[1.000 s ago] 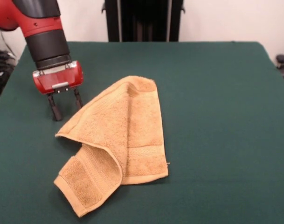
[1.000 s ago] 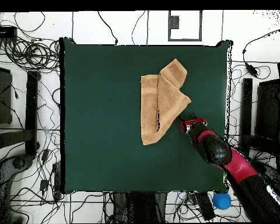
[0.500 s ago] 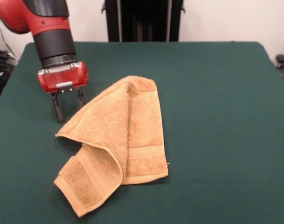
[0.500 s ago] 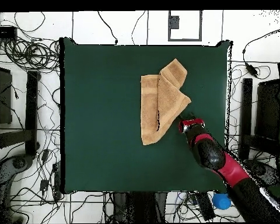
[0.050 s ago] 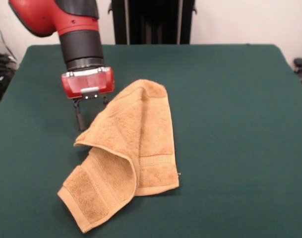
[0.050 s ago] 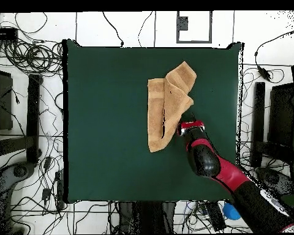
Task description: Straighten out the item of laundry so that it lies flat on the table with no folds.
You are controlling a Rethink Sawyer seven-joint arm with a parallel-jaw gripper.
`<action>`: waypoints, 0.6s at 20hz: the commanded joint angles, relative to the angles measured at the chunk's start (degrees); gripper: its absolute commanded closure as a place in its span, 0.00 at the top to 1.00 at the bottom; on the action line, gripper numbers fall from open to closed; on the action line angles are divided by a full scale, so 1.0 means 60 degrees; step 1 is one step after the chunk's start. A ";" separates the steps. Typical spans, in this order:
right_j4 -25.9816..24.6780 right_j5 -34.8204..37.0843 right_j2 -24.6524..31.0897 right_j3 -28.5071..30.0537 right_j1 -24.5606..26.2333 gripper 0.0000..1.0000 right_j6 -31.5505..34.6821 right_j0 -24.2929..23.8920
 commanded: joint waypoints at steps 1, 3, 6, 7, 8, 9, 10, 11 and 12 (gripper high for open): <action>0.0907 -0.0957 -0.0708 0.0687 -0.0477 1.00 0.3060 0.1113; 0.0931 -0.1030 -0.0716 0.0725 -0.0467 1.00 0.3053 0.1121; 0.0867 -0.0991 -0.0651 0.0654 -0.0337 1.00 0.2970 0.1029; 0.0816 -0.0961 -0.0608 0.0605 -0.0263 1.00 0.2941 0.0977; 0.0766 -0.0930 -0.0565 0.0555 -0.0189 1.00 0.2912 0.0924; 0.0740 -0.0906 -0.0534 0.0526 -0.0145 1.00 0.2906 0.0891; 0.0714 -0.0882 -0.0503 0.0497 -0.0101 1.00 0.2899 0.0858; 0.0688 -0.0858 -0.0472 0.0468 -0.0057 1.00 0.2892 0.0824; 0.0664 -0.0848 -0.0452 0.0462 -0.0034 1.00 0.2888 0.0800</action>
